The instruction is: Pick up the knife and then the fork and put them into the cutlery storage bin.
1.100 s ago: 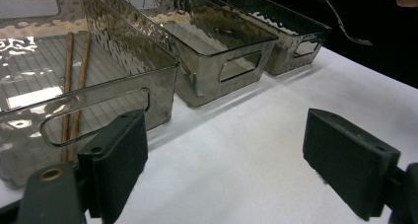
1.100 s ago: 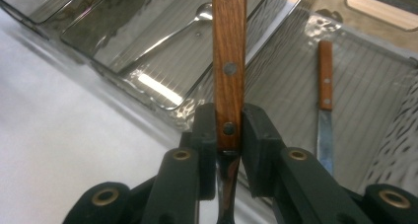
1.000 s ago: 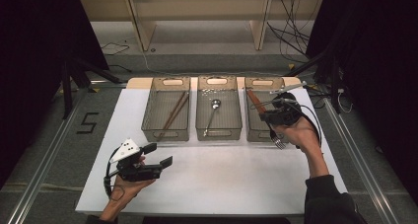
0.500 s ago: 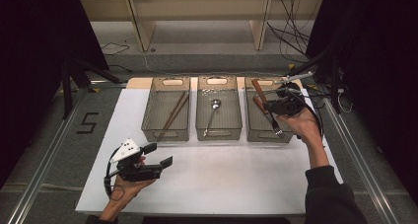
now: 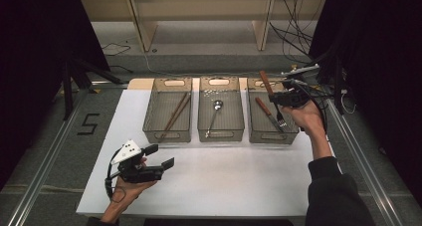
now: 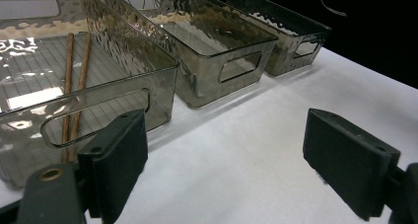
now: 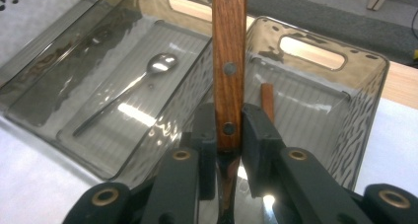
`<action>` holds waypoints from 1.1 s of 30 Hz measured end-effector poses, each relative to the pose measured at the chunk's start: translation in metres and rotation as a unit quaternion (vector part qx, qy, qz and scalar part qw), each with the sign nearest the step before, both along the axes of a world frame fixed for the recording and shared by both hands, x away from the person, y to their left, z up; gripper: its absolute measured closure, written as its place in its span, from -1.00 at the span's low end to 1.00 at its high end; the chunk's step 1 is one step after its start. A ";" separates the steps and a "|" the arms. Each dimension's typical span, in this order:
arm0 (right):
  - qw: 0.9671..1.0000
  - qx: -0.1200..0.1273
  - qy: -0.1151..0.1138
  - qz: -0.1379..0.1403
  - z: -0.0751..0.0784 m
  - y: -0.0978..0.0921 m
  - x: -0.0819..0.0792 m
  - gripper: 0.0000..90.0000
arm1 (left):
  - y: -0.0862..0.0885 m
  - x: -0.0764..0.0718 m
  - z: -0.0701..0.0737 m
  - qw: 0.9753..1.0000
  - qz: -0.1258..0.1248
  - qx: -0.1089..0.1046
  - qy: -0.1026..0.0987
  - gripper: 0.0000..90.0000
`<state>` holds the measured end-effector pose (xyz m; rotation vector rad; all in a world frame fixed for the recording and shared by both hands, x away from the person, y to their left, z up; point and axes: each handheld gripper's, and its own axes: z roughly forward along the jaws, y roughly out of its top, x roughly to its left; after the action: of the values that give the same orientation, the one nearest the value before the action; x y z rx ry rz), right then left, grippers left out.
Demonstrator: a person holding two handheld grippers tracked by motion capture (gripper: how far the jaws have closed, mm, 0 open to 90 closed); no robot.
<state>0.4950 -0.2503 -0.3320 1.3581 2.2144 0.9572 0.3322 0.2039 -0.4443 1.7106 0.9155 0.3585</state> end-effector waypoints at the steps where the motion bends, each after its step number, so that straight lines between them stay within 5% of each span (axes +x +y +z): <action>1: 1.000 0.000 0.001 -0.002 0.000 0.000 0.002 0.73 | 0.000 0.000 0.000 1.000 0.000 0.000 0.000 -0.63; 33: 0.998 -0.010 0.005 -0.057 -0.037 -0.017 0.030 0.73 | 0.000 0.000 0.000 1.000 0.000 0.000 0.000 -0.63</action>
<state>0.5249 -0.2676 -0.3686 1.4661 2.1221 0.8884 0.3323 0.2042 -0.4444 1.7110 0.9145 0.3581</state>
